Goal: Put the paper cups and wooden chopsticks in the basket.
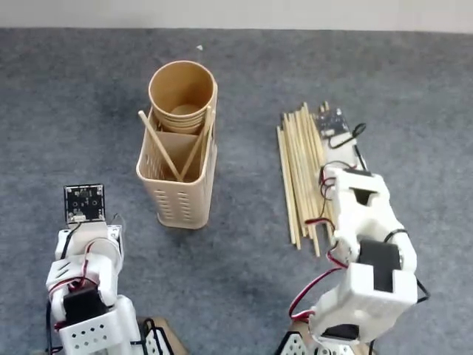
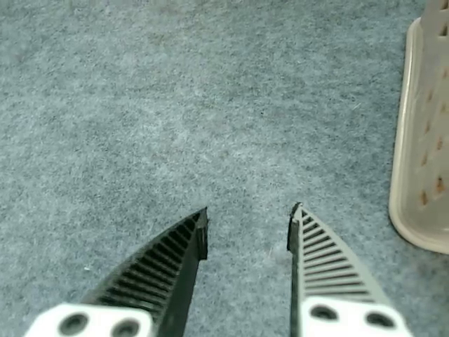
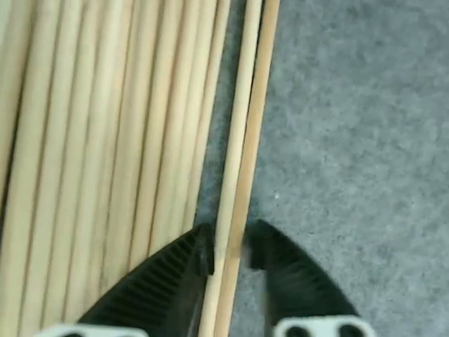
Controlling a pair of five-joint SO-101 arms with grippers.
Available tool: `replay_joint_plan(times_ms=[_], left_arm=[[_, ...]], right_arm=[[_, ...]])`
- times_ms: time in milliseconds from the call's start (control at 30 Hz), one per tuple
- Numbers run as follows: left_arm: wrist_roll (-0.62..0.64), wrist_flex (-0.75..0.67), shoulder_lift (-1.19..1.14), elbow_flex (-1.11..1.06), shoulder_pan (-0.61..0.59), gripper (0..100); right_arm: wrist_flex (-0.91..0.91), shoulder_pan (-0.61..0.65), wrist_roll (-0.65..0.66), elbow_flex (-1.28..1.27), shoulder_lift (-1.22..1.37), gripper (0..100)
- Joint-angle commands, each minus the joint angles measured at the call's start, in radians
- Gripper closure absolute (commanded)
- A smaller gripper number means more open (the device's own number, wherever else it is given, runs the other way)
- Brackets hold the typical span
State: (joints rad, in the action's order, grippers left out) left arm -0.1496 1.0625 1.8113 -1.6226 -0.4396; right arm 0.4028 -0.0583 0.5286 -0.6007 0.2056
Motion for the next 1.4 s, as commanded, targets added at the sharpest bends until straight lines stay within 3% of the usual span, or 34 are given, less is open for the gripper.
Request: replay_joint_plan(times_ms=[0, 133, 200, 433, 633, 800, 1000, 1200, 1367], left_arm=[[-0.014, -0.015, 0.005, 0.005, 0.015, 79], [-0.014, -0.015, 0.005, 0.005, 0.015, 79], [-0.014, -0.015, 0.005, 0.005, 0.015, 79], [-0.014, -0.015, 0.005, 0.005, 0.015, 79], [-0.014, -0.015, 0.005, 0.005, 0.015, 79], [-0.014, -0.015, 0.005, 0.005, 0.015, 79], [-0.014, -0.020, 0.005, -0.001, 0.015, 79], [-0.014, -0.021, 0.005, -0.008, 0.015, 79], [-0.014, -0.034, 0.005, -0.010, 0.015, 79]], right_arm=[[0.047, -0.010, 0.009, 0.065, 0.013, 98.5], [0.099, -0.018, -0.014, 0.079, -0.010, 99.4], [0.101, -0.033, -0.117, 0.081, -0.071, 99.4], [0.102, 0.028, -0.341, 0.081, -0.591, 99.4], [0.102, 0.257, -0.477, 0.110, -0.952, 99.4], [0.102, 0.479, -0.598, 0.186, -0.998, 99.4], [0.012, 0.708, -0.612, 0.180, -0.997, 99.4], [-0.323, 0.782, -0.612, -0.131, -0.998, 99.4], [-0.371, 0.826, -0.559, -0.229, -0.998, 99.2]])
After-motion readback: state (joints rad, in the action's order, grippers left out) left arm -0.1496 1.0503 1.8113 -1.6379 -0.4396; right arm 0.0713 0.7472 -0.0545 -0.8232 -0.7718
